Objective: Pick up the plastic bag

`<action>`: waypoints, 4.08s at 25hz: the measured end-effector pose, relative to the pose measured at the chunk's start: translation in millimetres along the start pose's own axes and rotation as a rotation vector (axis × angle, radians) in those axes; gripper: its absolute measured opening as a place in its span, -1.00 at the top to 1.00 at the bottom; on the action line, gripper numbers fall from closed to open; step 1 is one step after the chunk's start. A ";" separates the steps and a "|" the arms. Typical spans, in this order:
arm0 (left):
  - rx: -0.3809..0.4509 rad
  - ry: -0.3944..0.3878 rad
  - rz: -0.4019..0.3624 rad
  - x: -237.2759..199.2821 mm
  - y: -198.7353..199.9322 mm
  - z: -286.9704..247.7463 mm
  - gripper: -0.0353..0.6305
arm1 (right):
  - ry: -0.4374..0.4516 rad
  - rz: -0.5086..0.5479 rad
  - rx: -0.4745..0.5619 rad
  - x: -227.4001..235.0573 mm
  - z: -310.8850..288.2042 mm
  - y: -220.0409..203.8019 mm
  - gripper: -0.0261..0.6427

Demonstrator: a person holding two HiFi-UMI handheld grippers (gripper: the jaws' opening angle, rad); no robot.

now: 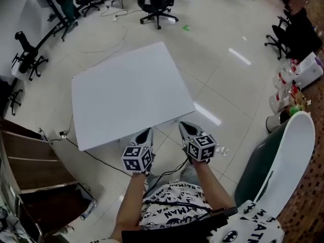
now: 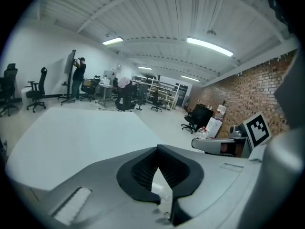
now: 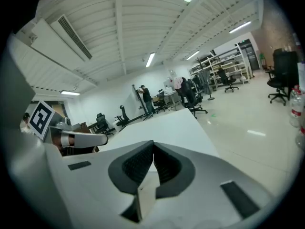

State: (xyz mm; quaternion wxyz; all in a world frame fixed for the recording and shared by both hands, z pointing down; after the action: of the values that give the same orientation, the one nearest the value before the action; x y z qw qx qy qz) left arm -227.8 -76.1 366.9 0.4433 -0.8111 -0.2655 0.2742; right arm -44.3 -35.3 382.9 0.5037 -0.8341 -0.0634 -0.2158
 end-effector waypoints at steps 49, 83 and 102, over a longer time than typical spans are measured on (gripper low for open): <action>-0.662 -0.303 -0.047 146.9 -525.3 -462.3 0.89 | -0.216 0.033 -0.725 549.4 -162.5 -607.4 -0.03; -0.633 -0.311 0.013 127.8 -512.4 -441.4 0.89 | -0.322 -0.168 -0.561 540.5 -156.6 -571.2 0.88; -0.289 -0.363 -0.042 188.1 -175.3 -278.1 0.89 | -0.315 -0.201 0.037 334.4 23.9 -169.7 0.88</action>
State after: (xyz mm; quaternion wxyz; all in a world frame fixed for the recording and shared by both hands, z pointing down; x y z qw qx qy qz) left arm 61.8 -27.1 606.1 0.2731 -0.7977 -0.3943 0.3655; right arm 208.5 30.4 653.0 0.4788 -0.8376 -0.2283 -0.1305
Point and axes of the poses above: the fingertips, and each gripper's own axes: z backward along the fingers, x to its right, y out of its top, the point moved 5 cm from there along z, backward along the fingers, and after that the axes turned 6 degrees about -z, right-handed, at the moved point
